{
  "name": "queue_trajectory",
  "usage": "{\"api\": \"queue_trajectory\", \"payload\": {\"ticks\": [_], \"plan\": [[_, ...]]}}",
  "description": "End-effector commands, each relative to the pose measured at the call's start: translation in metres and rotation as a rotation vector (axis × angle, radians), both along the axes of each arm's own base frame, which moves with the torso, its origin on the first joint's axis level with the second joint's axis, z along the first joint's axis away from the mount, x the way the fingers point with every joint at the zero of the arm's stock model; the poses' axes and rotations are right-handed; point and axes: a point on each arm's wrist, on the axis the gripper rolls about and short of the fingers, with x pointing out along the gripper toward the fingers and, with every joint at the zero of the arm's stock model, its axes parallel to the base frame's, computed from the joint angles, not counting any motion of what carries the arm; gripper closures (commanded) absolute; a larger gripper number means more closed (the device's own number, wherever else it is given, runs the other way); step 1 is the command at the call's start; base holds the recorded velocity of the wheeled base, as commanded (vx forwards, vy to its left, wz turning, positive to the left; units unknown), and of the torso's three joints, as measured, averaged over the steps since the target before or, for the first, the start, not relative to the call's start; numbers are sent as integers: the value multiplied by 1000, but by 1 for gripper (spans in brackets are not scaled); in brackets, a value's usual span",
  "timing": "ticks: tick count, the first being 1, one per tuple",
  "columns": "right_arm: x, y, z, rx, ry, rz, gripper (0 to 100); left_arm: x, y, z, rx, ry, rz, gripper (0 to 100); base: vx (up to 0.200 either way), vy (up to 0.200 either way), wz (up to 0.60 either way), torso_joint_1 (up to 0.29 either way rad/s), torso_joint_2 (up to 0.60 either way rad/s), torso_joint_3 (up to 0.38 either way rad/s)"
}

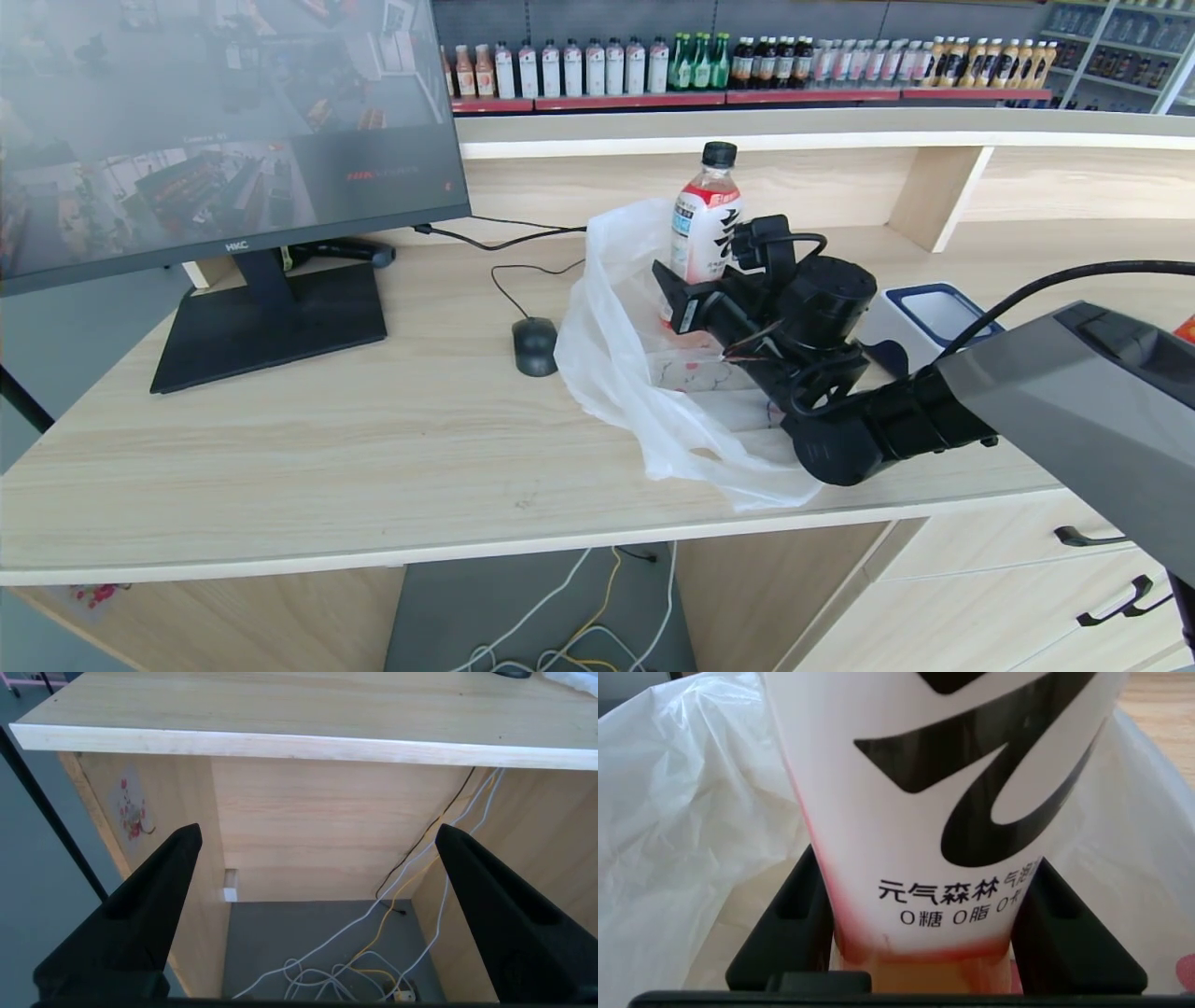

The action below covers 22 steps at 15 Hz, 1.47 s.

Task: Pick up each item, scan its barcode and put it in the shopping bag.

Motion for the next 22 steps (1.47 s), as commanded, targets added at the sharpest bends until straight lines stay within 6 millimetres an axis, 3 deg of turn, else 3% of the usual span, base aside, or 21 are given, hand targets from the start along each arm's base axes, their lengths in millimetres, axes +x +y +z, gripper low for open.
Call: {"api": "queue_trajectory", "payload": {"ticks": [1,6,7,14,20,22], "plan": [[-1,0,-4,-7,12,0,100,0,0,0,0,-1,1,0,0,0,0,0,0,0],[-1,-2,-7,-14,23,-10,100,0,0,0,0,-1,1,0,0,0,0,0,0,0],[-1,-3,-6,-12,19,-11,0,0,0,0,0,-1,1,0,0,0,0,0,0,0],[-20,-12,25,14,-34,-2,0,0,0,0,0,-1,1,0,0,0,0,0,0,0],[-72,-36,53,38,-75,2,0,0,0,0,0,-1,1,0,0,0,0,0,0,0],[-108,-54,55,37,-74,4,0,0,0,0,0,-1,1,0,0,0,0,0,0,0]]}}
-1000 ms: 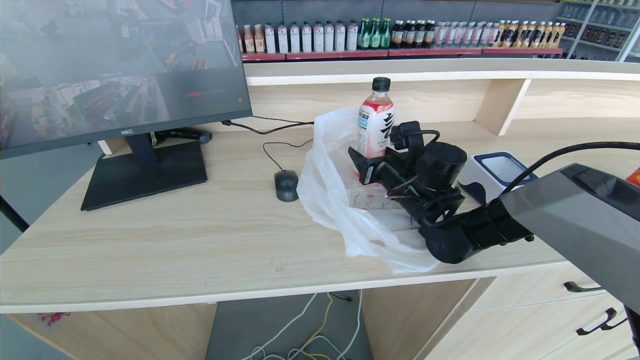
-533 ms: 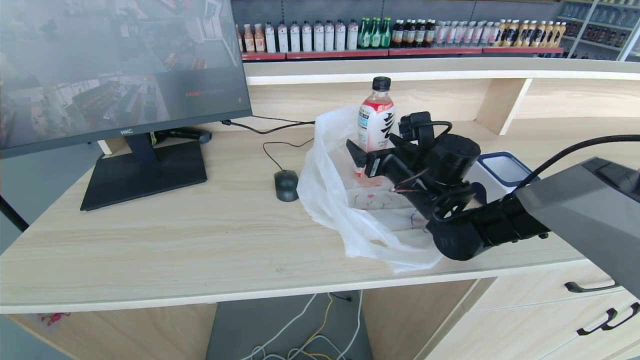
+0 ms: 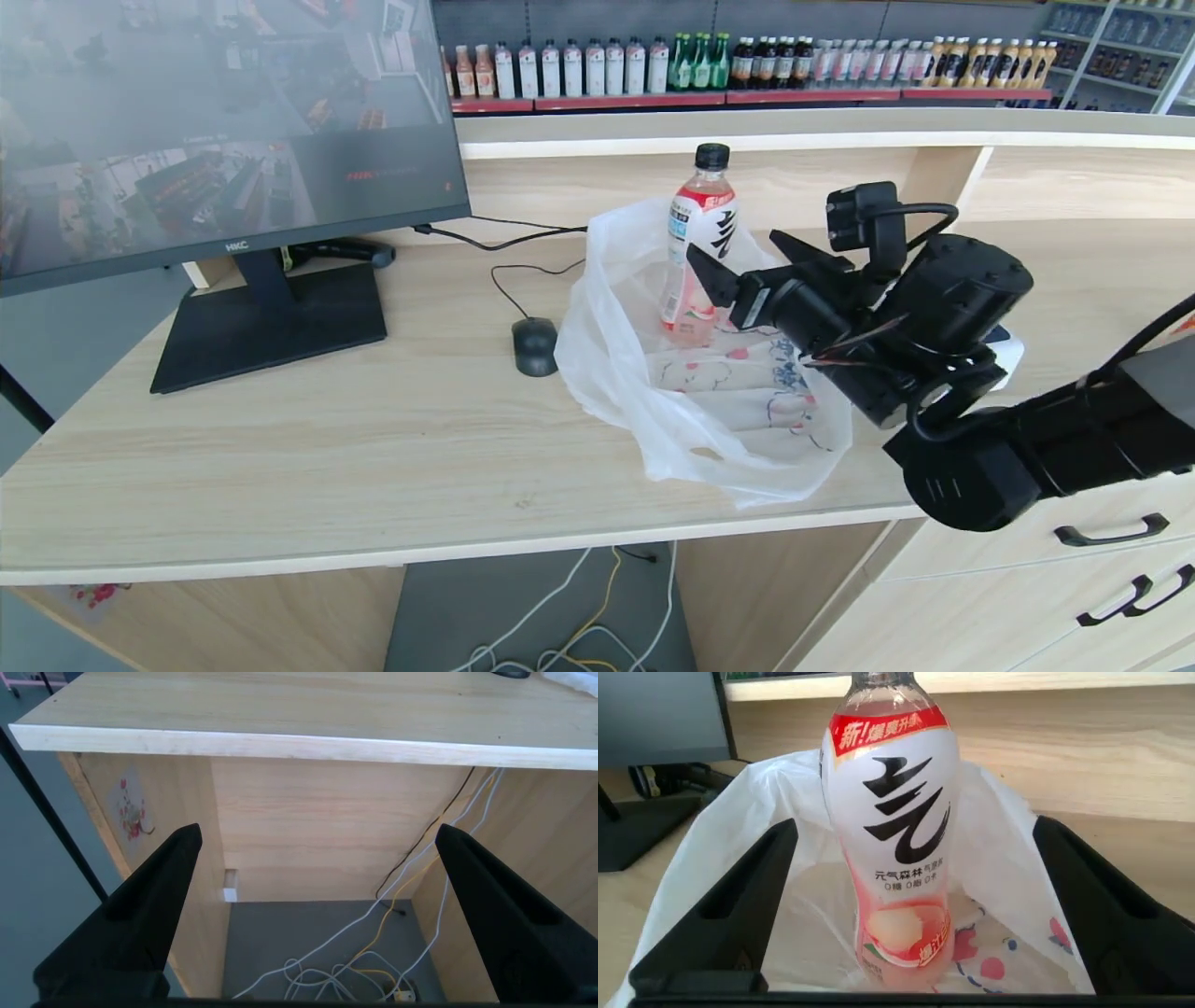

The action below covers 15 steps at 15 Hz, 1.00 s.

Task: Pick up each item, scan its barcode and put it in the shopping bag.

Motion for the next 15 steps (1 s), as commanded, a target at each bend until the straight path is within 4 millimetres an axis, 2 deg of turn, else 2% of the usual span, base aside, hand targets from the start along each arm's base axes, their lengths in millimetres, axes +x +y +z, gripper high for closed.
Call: {"api": "queue_trajectory", "payload": {"ticks": [1,4,6,7,8,11,13,15], "plan": [[-49,-24,18,19,-41,-1,0,0,0,0,0,-1,1,0,0,0,0,0,0,0],[-72,-36,9,49,-95,-6,0,0,0,0,0,-1,1,0,0,0,0,0,0,0],[-94,-47,-14,9,-12,-11,0,0,0,0,0,-1,1,0,0,0,0,0,0,0],[-109,-55,-19,-6,15,-9,0,0,0,0,0,-1,1,0,0,0,0,0,0,0],[-116,-59,-24,-14,35,-9,0,0,0,0,0,-1,1,0,0,0,0,0,0,0],[-131,-66,-23,-15,35,-9,0,0,0,0,0,-1,1,0,0,0,0,0,0,0],[-142,-71,-31,-48,64,-25,0,0,0,0,0,-1,1,0,0,0,0,0,0,0],[-144,-70,-32,-55,62,-22,0,0,0,0,-1,-1,1,0,0,0,0,0,0,0]]}}
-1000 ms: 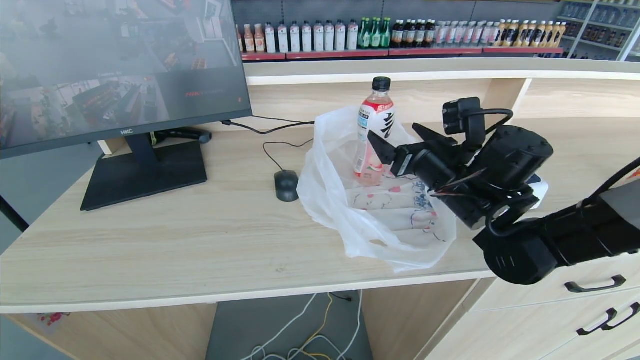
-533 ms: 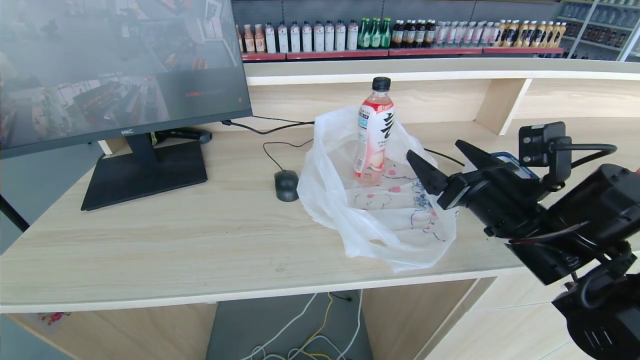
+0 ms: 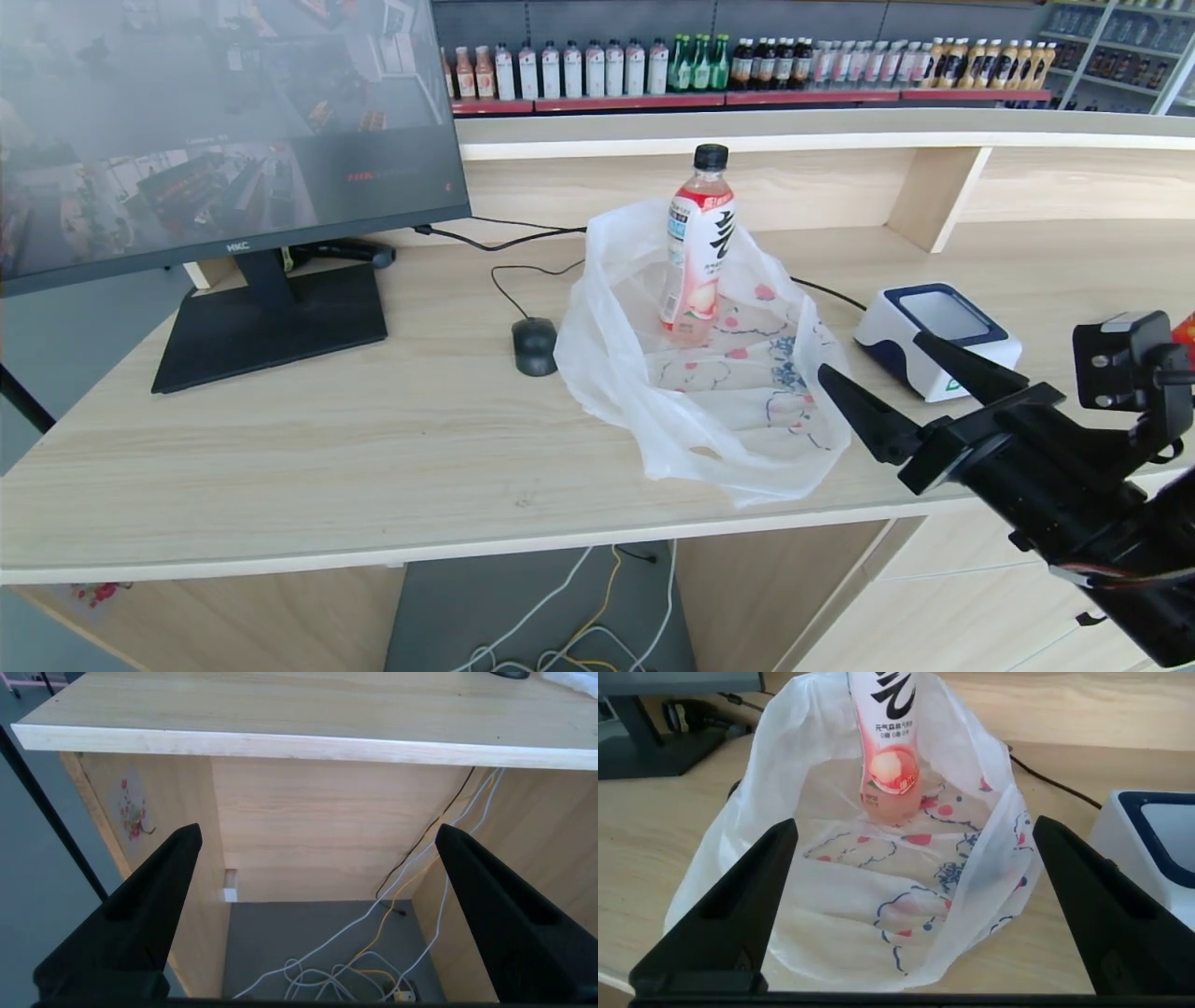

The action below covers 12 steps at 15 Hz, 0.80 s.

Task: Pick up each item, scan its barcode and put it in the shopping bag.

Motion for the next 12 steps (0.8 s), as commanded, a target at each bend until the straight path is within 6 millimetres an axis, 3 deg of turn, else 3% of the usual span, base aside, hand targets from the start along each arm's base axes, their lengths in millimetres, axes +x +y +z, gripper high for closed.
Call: {"api": "queue_trajectory", "payload": {"ticks": [1,4,12], "plan": [[-2,0,4,8,-15,4,0,0,0,0,-1,-1,1,0,0,0,0,0,0,0],[-2,0,5,12,-22,5,0,0,0,0,1,-1,1,0,-200,0,0,4,2,2],[-2,0,6,19,-23,5,0,0,0,0,-1,-1,1,0,0,0,0,0,0,0]]}}
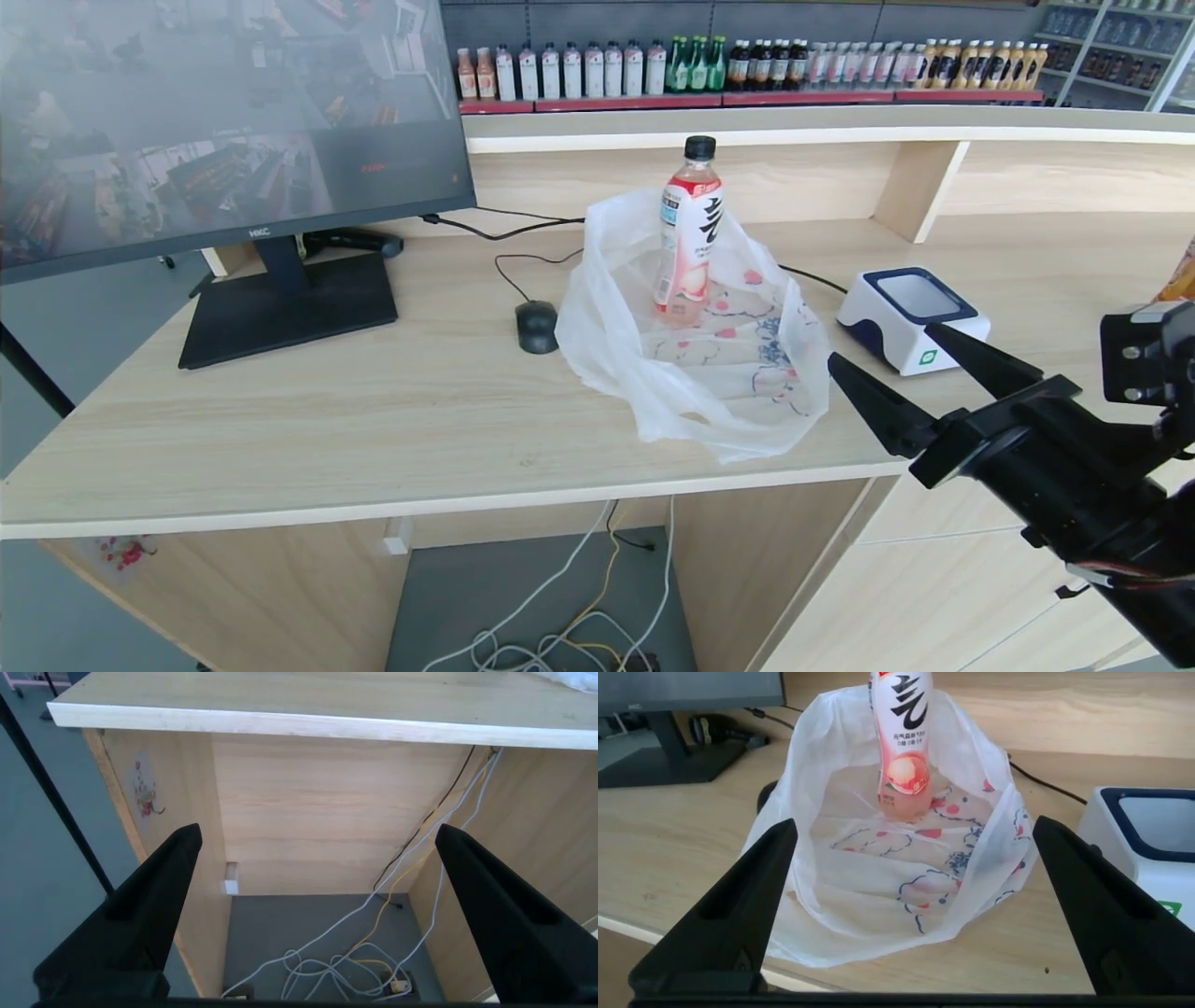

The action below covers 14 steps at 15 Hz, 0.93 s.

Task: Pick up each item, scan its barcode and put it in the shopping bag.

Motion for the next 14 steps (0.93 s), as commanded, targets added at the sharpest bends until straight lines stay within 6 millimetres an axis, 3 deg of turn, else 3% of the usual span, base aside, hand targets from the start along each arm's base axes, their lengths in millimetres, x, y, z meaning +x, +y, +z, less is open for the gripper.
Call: {"api": "queue_trajectory", "payload": {"ticks": [1,14], "plan": [[1,1,-1,-2,2,0,0,0,0,0,-2,-1,1,0,0,0,0,0,0,0],[6,-8,10,21,-40,-44,0,0,0,0,-8,-1,1,0,0,-200,0,1,4,2]]}}
